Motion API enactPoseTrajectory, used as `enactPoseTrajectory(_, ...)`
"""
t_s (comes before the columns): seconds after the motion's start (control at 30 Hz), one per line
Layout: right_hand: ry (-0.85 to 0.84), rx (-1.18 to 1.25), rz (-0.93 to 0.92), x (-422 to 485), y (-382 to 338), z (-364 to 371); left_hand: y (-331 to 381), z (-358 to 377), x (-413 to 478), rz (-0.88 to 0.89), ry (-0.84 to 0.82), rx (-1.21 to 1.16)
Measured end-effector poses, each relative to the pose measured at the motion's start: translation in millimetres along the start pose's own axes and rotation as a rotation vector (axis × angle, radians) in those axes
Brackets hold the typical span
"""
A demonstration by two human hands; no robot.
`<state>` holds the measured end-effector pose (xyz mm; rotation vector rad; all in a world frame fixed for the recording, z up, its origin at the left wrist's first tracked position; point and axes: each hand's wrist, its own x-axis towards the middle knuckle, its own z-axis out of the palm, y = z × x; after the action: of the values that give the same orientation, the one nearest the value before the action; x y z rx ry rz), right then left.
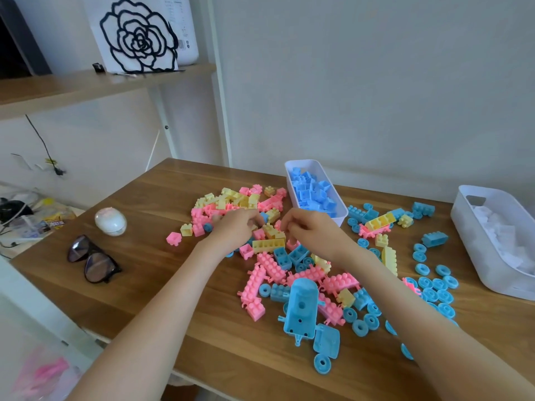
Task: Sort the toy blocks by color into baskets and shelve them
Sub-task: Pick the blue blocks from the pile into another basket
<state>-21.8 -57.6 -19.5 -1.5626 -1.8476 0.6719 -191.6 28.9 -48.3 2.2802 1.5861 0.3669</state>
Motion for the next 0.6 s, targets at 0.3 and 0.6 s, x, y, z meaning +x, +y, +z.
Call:
enactPoseTrajectory(0.3,0.051,0.057,0.008,-2,-8,-17,-10,-7,-5,0.03,0.0,-0.09)
enactPoseTrajectory(0.6,0.305,-0.099,0.011,4,1,-23,6,8,4,0.066,0.14,0.093)
